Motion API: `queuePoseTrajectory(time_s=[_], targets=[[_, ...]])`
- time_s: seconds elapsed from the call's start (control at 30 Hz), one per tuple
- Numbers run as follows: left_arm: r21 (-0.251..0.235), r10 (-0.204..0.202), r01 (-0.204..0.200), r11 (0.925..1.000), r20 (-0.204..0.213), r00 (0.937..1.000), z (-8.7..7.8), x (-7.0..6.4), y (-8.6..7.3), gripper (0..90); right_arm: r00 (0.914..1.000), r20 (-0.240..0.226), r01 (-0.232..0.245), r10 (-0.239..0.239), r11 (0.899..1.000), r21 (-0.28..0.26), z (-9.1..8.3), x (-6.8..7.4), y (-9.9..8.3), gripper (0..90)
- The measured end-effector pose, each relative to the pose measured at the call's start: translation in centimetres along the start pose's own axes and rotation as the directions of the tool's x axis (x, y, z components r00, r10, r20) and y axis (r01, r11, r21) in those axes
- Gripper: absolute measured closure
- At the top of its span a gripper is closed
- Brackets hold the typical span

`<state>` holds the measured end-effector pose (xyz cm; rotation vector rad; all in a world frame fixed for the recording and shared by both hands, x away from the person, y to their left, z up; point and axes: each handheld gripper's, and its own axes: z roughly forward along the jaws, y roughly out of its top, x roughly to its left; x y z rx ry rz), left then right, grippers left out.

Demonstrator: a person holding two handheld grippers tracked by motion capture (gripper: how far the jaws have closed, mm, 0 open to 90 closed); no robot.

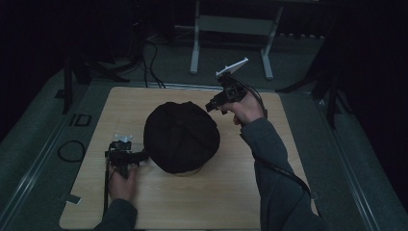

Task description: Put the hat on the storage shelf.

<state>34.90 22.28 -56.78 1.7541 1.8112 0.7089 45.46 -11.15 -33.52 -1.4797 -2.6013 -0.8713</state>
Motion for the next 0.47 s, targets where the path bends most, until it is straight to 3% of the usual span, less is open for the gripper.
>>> queuePoseTrajectory(time_s=[0.47], targets=[[0.000, 0.000, 0.000, 1.0000, 0.000, 1.0000, 0.0, 0.0, 0.0, 1.2, 0.9994, 0.012, -0.034, 0.033, 0.999, 0.012, -0.4, -2.7, -1.6, 53.9]])
